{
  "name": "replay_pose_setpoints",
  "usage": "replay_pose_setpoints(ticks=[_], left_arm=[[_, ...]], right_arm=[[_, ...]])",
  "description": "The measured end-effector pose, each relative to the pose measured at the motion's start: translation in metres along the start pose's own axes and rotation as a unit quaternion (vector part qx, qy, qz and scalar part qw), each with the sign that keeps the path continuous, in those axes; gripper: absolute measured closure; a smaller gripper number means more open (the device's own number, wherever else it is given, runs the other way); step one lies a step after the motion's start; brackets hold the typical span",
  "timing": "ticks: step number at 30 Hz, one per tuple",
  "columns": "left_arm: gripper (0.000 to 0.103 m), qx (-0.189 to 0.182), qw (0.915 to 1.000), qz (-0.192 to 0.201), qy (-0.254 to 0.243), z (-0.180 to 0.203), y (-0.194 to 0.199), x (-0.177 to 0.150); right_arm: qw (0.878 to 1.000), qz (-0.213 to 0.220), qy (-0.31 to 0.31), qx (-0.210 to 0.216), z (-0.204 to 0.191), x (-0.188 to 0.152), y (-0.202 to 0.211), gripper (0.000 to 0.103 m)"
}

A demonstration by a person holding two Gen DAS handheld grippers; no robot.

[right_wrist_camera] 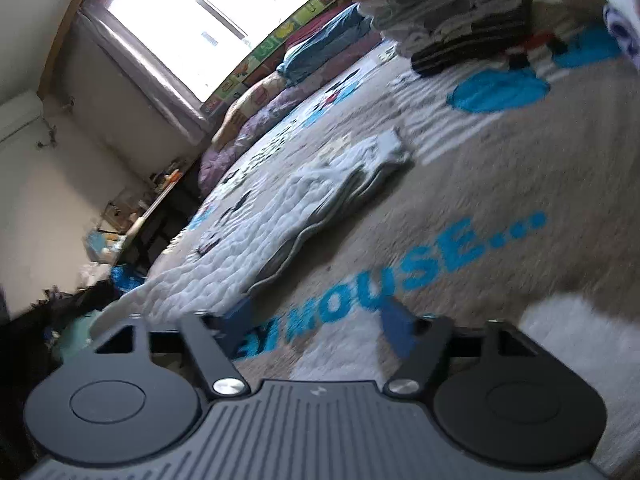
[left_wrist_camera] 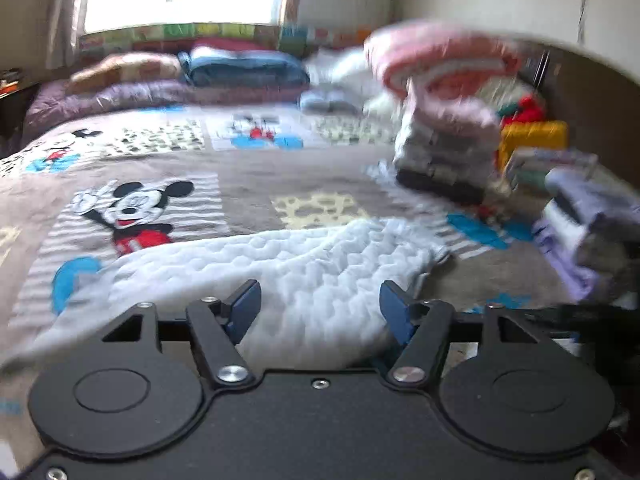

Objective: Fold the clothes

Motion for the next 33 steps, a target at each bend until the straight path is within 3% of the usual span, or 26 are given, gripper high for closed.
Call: replay_pose_setpoints(ticks=[6, 11, 12, 13, 15, 16, 17, 26, 33], left_arm=[[0.035, -0.022, 0.9926, -0.111, -0.044, 0.005, -0.096, 0.022], [0.035, -0.024, 0.9826, -0.168, -0.075, 0.013, -0.137, 0.025], [0.036, -0.023, 0.9807, -0.178, -0.077, 0.013, -0.143, 0.025], [0.057, -0.026, 0.9799, -0.182, -0.077, 0.014, -0.145, 0.025], [0.076, -0.033, 0.9786, -0.188, -0.077, 0.016, -0.146, 0.025], [0.093, -0.037, 0.9779, -0.191, -0.076, 0.017, -0.146, 0.025], [0.097, -0.042, 0.9778, -0.187, -0.084, 0.021, -0.142, 0.026], [0.100, -0.090, 0.9746, -0.136, -0.154, 0.078, -0.087, 0.025], [0.100, -0.082, 0.9698, -0.097, -0.208, 0.132, -0.030, -0.002]], right_arm=[[1.000, 0.000, -0.017, 0.012, 0.006, 0.009, 0.002, 0.017], [0.999, -0.002, -0.038, 0.029, 0.010, 0.015, 0.000, 0.015], [0.999, -0.002, -0.041, 0.032, 0.011, 0.016, 0.000, 0.015], [0.998, -0.002, -0.045, 0.035, 0.011, 0.017, 0.000, 0.015], [0.998, -0.001, -0.053, 0.040, 0.013, 0.020, 0.000, 0.015], [0.997, 0.000, -0.057, 0.042, 0.013, 0.021, 0.001, 0.015], [0.997, 0.002, -0.061, 0.044, 0.014, 0.022, 0.001, 0.015], [0.994, 0.027, -0.090, 0.061, 0.019, 0.027, 0.017, 0.015], [0.984, 0.042, -0.131, 0.115, 0.023, 0.029, 0.039, 0.015]])
Point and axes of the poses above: each gripper's, at about its wrist camera, not at the fingertips, and y roughly against the way its jaws point, z to its right, x to its top, the point moved 5 cm from there along -y, roughly the way its jaws point, and after that the axes turned 14 degrees about -y, right-handed, at the moved point
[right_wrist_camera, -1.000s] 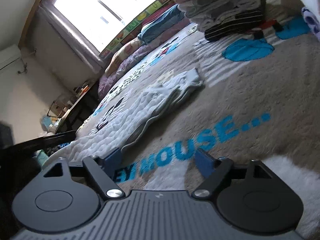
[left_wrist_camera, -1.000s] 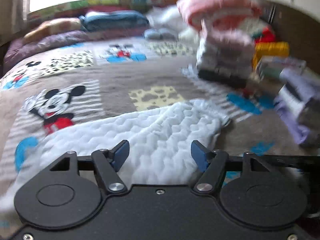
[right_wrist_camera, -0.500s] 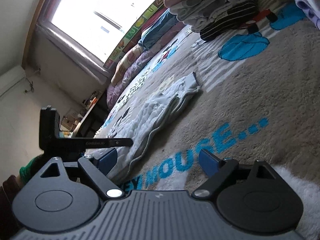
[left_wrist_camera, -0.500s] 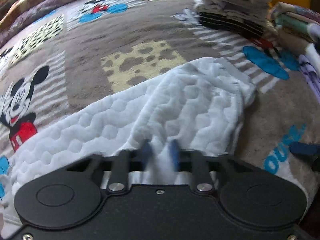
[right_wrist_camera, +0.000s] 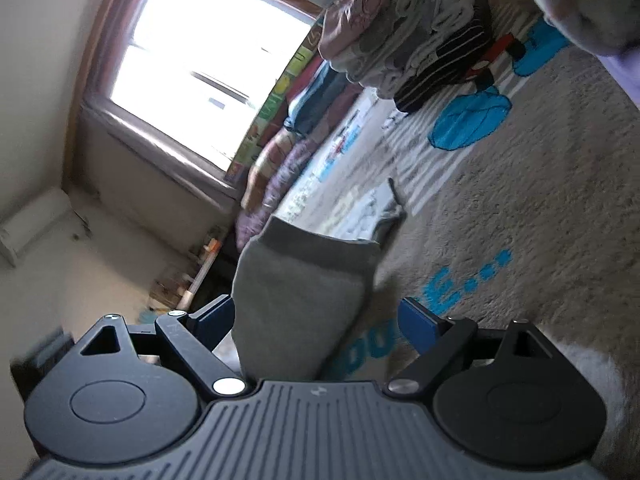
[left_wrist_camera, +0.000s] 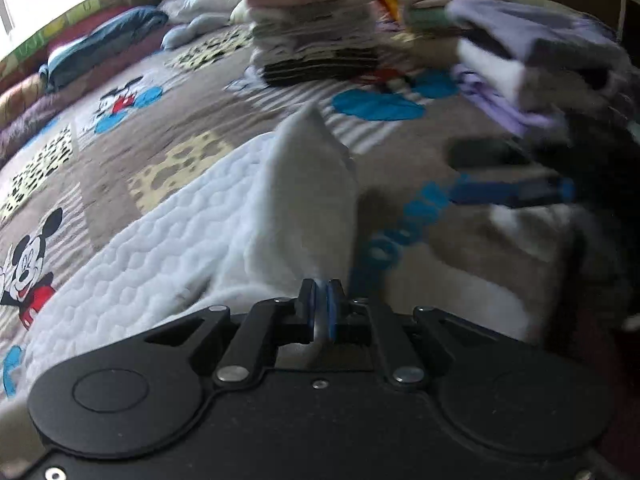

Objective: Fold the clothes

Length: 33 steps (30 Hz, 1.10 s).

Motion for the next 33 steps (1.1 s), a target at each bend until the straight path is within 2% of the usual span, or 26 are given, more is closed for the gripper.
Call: replay_pose_setpoints(ticks=[4, 8, 9, 10, 11, 12, 13, 17, 19, 21, 23, 24, 25, 27, 29, 30, 33], left_arm=[[0.100, 0.008, 0.9999, 0.011, 0.007, 0.027, 0.013, -0.017], [0.099, -0.010, 0.9993, 0.014, 0.033, 0.052, 0.018, -0.039], [0.094, -0.017, 0.9990, 0.013, 0.040, 0.058, 0.019, -0.045], [0.082, -0.025, 0.9985, 0.013, 0.047, 0.063, 0.020, -0.052], [0.074, -0.033, 0.9977, 0.015, 0.057, 0.067, 0.022, -0.058], [0.059, -0.042, 0.9967, 0.018, 0.068, 0.070, 0.025, -0.065], [0.055, -0.052, 0.9952, 0.023, 0.080, 0.072, 0.030, -0.072], [0.051, -0.072, 0.9863, 0.050, 0.140, 0.066, 0.051, -0.096], [0.048, -0.063, 0.9759, 0.065, 0.198, 0.047, 0.063, -0.114], [0.045, -0.049, 0.9562, 0.086, 0.276, 0.019, 0.075, -0.139], [0.042, -0.022, 0.9315, 0.103, 0.348, -0.010, 0.087, -0.165], [0.042, 0.002, 0.9158, 0.110, 0.386, -0.026, 0.093, -0.181], [0.041, 0.023, 0.8999, 0.115, 0.420, -0.040, 0.098, -0.195], [0.041, 0.065, 0.8639, 0.123, 0.484, -0.065, 0.108, -0.223], [0.040, 0.087, 0.8354, 0.130, 0.527, -0.085, 0.112, -0.245], [0.040, 0.093, 0.8224, 0.131, 0.546, -0.095, 0.110, -0.256], [0.040, 0.096, 0.7942, 0.134, 0.585, -0.116, 0.097, -0.278]], right_arm=[[0.998, -0.022, -0.055, 0.032, 0.006, -0.006, 0.008, 0.015], [0.998, -0.028, -0.054, 0.007, 0.010, -0.011, 0.014, 0.015], [0.998, -0.028, -0.049, -0.001, 0.010, -0.012, 0.015, 0.015], [0.999, -0.029, -0.043, -0.010, 0.010, -0.013, 0.016, 0.015], [0.999, -0.029, -0.037, -0.018, 0.011, -0.013, 0.017, 0.015], [0.999, -0.028, -0.028, -0.028, 0.011, -0.014, 0.019, 0.016], [0.999, -0.027, -0.019, -0.038, 0.011, -0.015, 0.020, 0.016], [0.996, -0.020, 0.024, -0.088, 0.011, -0.021, 0.022, 0.016], [0.993, -0.027, 0.040, -0.105, 0.012, -0.026, 0.019, 0.016], [0.991, -0.041, 0.055, -0.115, 0.013, -0.031, 0.013, 0.016], [0.990, -0.056, 0.069, -0.113, 0.011, -0.038, 0.005, 0.018], [0.989, -0.063, 0.074, -0.114, 0.011, -0.041, 0.002, 0.025], [0.988, -0.067, 0.076, -0.117, 0.012, -0.044, -0.002, 0.040], [0.987, -0.081, 0.070, -0.116, 0.015, -0.048, -0.009, 0.057], [0.988, -0.089, 0.065, -0.111, 0.016, -0.053, -0.015, 0.062], [0.988, -0.091, 0.062, -0.107, 0.017, -0.054, -0.018, 0.066], [0.990, -0.091, 0.050, -0.096, 0.017, -0.057, -0.022, 0.087]])
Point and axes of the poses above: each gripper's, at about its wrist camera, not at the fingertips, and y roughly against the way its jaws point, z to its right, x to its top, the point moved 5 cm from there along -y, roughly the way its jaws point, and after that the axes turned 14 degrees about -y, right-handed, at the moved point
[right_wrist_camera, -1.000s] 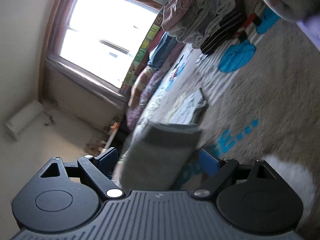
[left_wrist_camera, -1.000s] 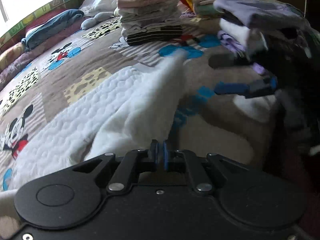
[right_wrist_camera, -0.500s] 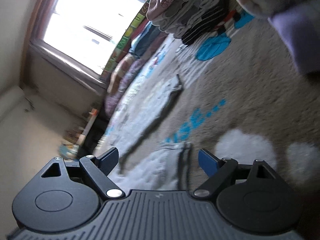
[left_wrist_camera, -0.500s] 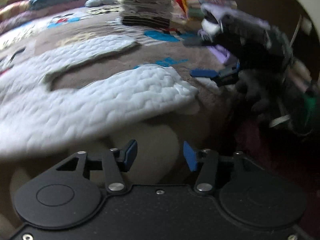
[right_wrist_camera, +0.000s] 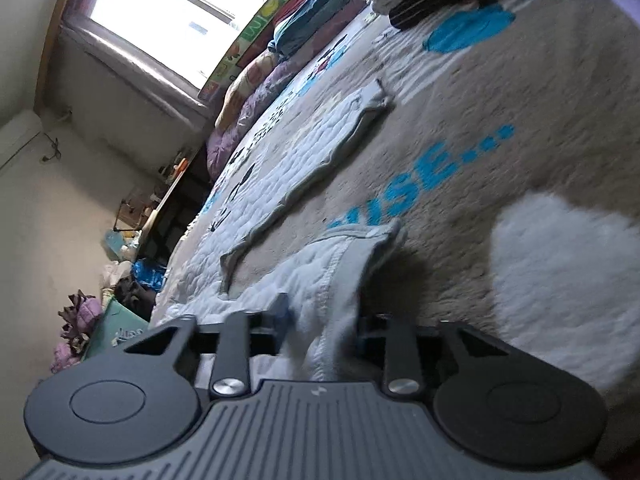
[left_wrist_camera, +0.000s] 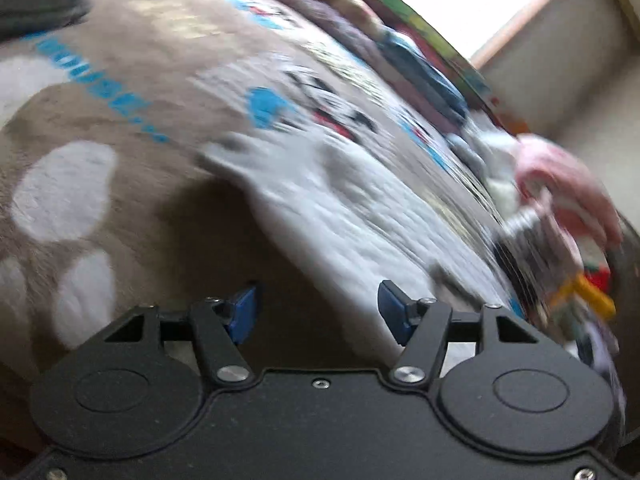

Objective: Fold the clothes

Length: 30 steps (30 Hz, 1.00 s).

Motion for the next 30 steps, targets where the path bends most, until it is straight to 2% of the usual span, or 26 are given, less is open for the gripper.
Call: replay_pose_setpoints(ticks=[3, 5, 6, 8, 9, 11, 13, 15, 17, 19, 22, 24, 26, 28, 30], left_arm=[[0.042, -0.030, 0.9982, 0.016, 0.050, -0.020, -0.013, 0.004], [0.069, -0.045, 0.9981, 0.020, 0.037, -0.015, -0.015, 0.008], [0.089, -0.052, 0.9980, 0.021, 0.029, -0.012, -0.016, 0.011], [0.091, -0.073, 0.9966, 0.037, 0.012, -0.003, -0.013, 0.017], [0.093, -0.088, 0.9948, 0.052, 0.002, 0.003, -0.009, 0.022], [0.093, -0.078, 0.9963, 0.034, 0.000, -0.002, -0.011, 0.015], [0.093, -0.066, 0.9978, 0.012, -0.001, -0.009, -0.014, 0.006], [0.092, -0.053, 0.9985, -0.010, -0.001, -0.016, -0.017, -0.002], [0.083, -0.065, 0.9977, -0.015, 0.016, -0.018, -0.009, 0.001], [0.048, -0.054, 0.9984, 0.006, 0.012, -0.023, 0.007, 0.007], [0.048, -0.011, 0.9991, 0.040, 0.005, -0.032, 0.022, 0.015], [0.048, 0.018, 0.9964, 0.077, -0.029, -0.025, 0.037, 0.021], [0.048, 0.026, 0.9913, 0.106, -0.074, -0.012, 0.044, 0.026], [0.048, 0.023, 0.9855, 0.113, -0.124, -0.001, 0.036, 0.032], [0.048, 0.027, 0.9817, 0.113, -0.151, 0.009, 0.019, 0.035]], right_arm=[[0.999, 0.026, 0.012, 0.023, -0.011, -0.002, 0.008, 0.090], [0.997, 0.060, 0.018, 0.052, -0.021, 0.001, 0.023, 0.092], [0.995, 0.079, 0.026, 0.061, -0.027, 0.003, 0.034, 0.093], [0.990, 0.112, 0.039, 0.070, -0.036, 0.005, 0.055, 0.093], [0.991, 0.113, 0.040, 0.058, -0.035, 0.005, 0.061, 0.093], [0.997, 0.069, 0.031, -0.002, -0.018, 0.000, 0.052, 0.093], [0.997, 0.035, 0.019, -0.061, -0.002, -0.005, 0.042, 0.082], [0.995, 0.042, 0.046, -0.080, -0.005, -0.005, 0.043, 0.083], [0.991, 0.051, 0.074, -0.096, -0.008, -0.005, 0.045, 0.076], [0.987, 0.077, 0.105, -0.097, -0.017, -0.005, 0.051, 0.063], [0.978, 0.097, 0.157, -0.097, -0.034, -0.007, 0.048, 0.063], [0.970, 0.100, 0.203, -0.088, -0.047, -0.014, 0.041, 0.063], [0.963, 0.092, 0.244, -0.075, -0.061, -0.021, 0.033, 0.063], [0.951, 0.090, 0.286, -0.073, -0.071, -0.032, 0.028, 0.063], [0.933, 0.121, 0.326, -0.091, -0.081, -0.035, 0.029, 0.063]])
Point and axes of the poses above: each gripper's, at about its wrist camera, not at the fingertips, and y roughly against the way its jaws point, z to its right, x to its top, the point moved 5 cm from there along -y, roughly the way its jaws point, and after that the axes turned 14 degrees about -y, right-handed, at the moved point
